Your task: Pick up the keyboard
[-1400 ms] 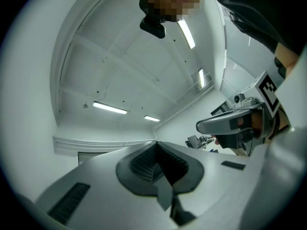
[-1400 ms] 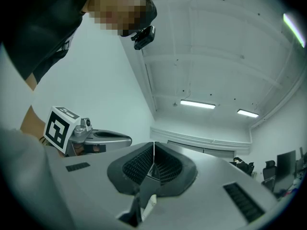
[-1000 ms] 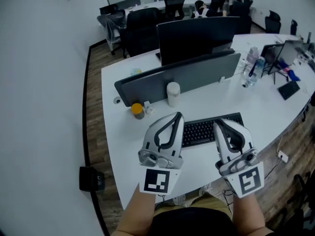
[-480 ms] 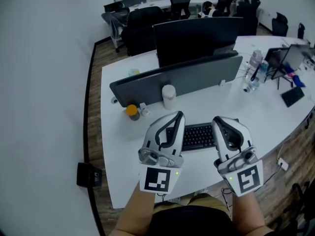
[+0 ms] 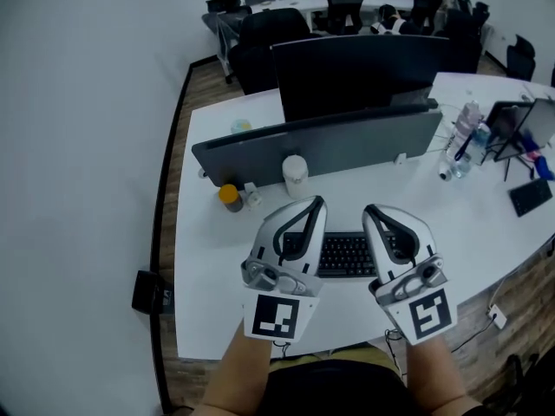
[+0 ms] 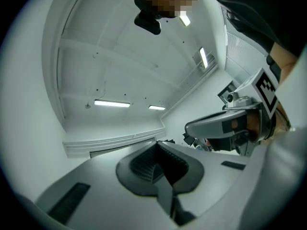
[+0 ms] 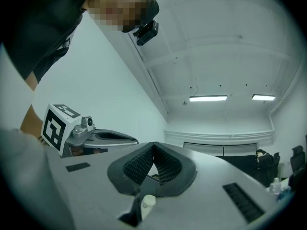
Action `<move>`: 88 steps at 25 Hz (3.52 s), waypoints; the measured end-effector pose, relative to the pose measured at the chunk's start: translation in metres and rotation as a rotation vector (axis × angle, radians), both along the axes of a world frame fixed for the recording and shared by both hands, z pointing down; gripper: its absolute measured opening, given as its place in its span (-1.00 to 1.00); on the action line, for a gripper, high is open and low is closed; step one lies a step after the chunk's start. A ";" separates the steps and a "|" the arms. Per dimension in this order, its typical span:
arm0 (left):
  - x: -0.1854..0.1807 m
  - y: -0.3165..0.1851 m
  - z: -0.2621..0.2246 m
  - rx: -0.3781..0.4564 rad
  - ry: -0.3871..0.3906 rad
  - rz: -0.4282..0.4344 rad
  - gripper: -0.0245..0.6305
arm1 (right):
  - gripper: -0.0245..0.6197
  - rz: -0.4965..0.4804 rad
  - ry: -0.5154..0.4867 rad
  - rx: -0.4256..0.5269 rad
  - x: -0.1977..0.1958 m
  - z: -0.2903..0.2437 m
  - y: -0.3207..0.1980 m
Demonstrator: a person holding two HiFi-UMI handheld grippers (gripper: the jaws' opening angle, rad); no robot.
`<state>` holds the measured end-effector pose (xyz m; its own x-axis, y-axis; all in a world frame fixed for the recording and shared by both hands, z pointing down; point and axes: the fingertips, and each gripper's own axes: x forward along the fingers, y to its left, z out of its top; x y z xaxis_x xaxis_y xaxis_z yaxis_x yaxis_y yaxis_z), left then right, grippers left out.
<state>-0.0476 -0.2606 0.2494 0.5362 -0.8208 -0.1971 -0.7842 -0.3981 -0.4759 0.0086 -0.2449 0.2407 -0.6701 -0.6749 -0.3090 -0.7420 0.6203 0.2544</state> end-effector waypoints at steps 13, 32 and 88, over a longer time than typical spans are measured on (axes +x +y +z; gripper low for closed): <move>0.030 -0.022 0.013 -0.031 0.005 -0.048 -0.91 | -0.82 -0.091 0.005 -0.025 0.025 0.016 -0.022; 0.037 -0.039 0.029 -0.073 -0.073 -0.035 -0.11 | -0.13 -0.130 0.007 -0.168 0.028 0.042 -0.044; -0.102 -0.044 0.400 -1.170 0.016 -0.218 0.02 | -0.05 0.241 0.235 -1.167 0.234 0.427 -0.081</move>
